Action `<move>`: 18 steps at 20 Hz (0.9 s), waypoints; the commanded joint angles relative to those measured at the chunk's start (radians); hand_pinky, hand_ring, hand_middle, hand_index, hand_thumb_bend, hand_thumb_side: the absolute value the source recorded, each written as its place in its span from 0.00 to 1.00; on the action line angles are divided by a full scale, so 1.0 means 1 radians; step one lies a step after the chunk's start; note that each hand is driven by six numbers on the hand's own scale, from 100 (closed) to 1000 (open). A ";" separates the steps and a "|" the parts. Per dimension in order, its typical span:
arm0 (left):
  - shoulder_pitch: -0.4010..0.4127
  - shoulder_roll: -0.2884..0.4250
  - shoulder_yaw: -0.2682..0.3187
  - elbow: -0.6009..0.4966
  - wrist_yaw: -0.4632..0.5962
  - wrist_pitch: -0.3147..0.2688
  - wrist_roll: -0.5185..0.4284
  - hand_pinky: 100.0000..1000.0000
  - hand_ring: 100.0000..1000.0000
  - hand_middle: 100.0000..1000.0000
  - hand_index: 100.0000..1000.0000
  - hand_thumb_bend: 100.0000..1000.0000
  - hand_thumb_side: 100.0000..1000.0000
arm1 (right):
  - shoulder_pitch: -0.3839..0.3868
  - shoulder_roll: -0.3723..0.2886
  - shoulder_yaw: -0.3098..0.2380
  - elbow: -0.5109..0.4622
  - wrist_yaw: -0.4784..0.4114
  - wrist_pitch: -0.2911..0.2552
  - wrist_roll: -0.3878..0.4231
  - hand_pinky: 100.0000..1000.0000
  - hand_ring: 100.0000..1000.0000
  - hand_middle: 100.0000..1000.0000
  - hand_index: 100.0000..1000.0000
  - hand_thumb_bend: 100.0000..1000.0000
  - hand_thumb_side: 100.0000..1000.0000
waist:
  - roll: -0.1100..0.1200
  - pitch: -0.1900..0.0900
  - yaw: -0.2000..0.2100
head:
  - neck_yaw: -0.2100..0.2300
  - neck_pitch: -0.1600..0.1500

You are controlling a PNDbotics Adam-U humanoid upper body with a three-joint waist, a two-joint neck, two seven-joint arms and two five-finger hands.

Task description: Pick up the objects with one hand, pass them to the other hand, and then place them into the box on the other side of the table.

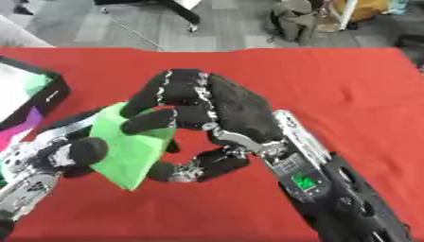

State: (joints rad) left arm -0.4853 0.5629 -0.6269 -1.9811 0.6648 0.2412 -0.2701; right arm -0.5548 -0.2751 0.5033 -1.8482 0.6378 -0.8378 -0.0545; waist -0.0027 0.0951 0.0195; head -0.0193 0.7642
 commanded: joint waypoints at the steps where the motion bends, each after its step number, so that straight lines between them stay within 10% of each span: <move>1: -0.025 -0.004 -0.008 -0.019 0.010 0.007 -0.003 0.81 0.63 0.50 0.61 0.67 0.46 | -0.017 0.006 0.005 0.009 0.023 -0.008 -0.005 0.66 0.52 0.30 0.43 0.20 0.00 | 0.002 -0.008 0.000 | 0.001 0.006; 12: -0.035 -0.013 -0.023 -0.019 0.005 0.036 0.007 0.71 0.35 0.18 0.33 0.39 0.22 | -0.019 0.007 0.009 0.019 0.064 -0.007 -0.010 0.66 0.54 0.34 0.48 0.24 0.00 | 0.003 -0.008 -0.002 | 0.000 0.006; 18: -0.032 -0.008 -0.029 -0.019 0.001 0.057 0.005 0.69 0.33 0.15 0.31 0.38 0.23 | -0.017 0.003 0.018 0.019 0.125 -0.040 0.071 0.75 0.80 0.82 0.97 0.56 0.25 | 0.004 -0.009 -0.002 | -0.003 0.006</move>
State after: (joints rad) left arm -0.4961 0.5637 -0.6550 -1.9708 0.6683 0.2943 -0.2639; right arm -0.5602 -0.2709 0.5066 -1.8311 0.7257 -0.8761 -0.0172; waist -0.0015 0.0951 0.0180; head -0.0196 0.7642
